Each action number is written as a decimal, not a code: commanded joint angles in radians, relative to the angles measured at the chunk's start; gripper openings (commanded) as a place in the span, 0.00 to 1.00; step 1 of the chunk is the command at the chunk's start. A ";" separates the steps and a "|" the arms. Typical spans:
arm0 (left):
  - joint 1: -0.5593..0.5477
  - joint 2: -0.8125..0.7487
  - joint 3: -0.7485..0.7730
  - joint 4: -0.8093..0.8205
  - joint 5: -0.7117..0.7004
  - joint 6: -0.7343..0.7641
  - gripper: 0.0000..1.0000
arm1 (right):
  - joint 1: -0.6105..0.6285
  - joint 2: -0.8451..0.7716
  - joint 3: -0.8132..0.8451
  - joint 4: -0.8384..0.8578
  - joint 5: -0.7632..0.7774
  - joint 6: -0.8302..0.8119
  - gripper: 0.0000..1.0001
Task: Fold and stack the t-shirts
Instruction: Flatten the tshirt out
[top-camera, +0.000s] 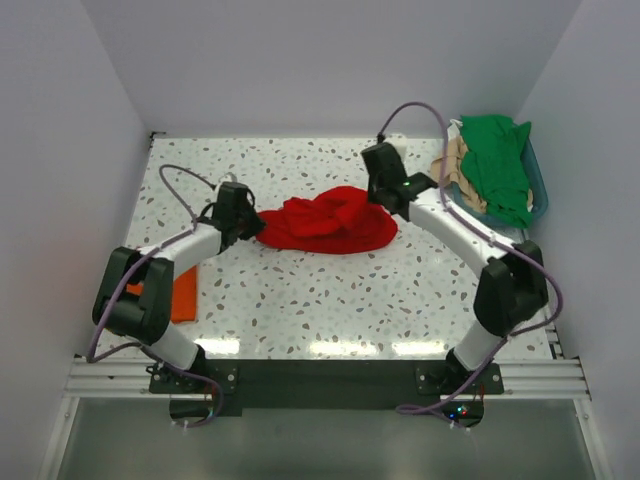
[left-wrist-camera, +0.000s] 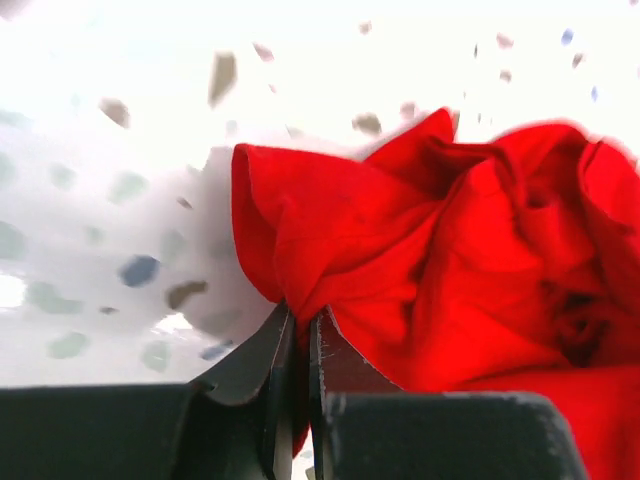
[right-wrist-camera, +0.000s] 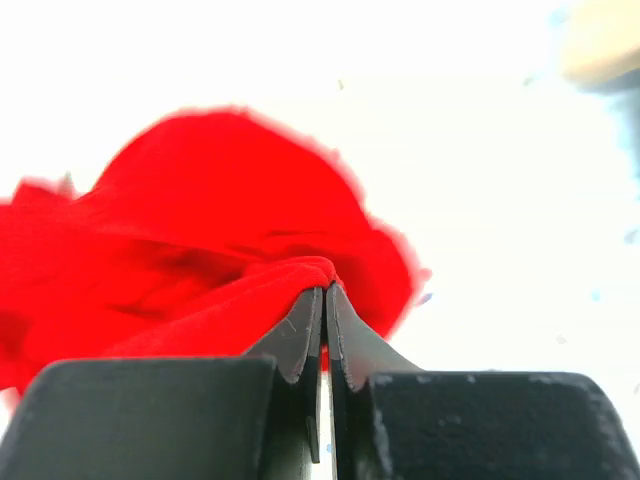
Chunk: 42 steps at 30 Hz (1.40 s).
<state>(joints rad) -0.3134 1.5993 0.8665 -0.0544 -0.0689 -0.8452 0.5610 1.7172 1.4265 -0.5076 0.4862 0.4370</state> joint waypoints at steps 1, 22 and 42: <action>0.075 -0.099 0.086 -0.067 -0.035 0.040 0.00 | -0.102 -0.168 0.012 -0.029 -0.050 -0.003 0.00; 0.247 -0.449 0.388 -0.294 -0.037 0.141 0.00 | -0.285 -0.491 0.276 -0.164 -0.129 -0.007 0.00; 0.247 -0.533 0.562 -0.360 -0.031 0.239 0.00 | -0.285 -0.525 0.471 -0.174 -0.149 -0.032 0.00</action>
<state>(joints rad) -0.0795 1.0893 1.3651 -0.4431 -0.0631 -0.6563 0.2867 1.2049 1.8687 -0.6998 0.3214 0.4328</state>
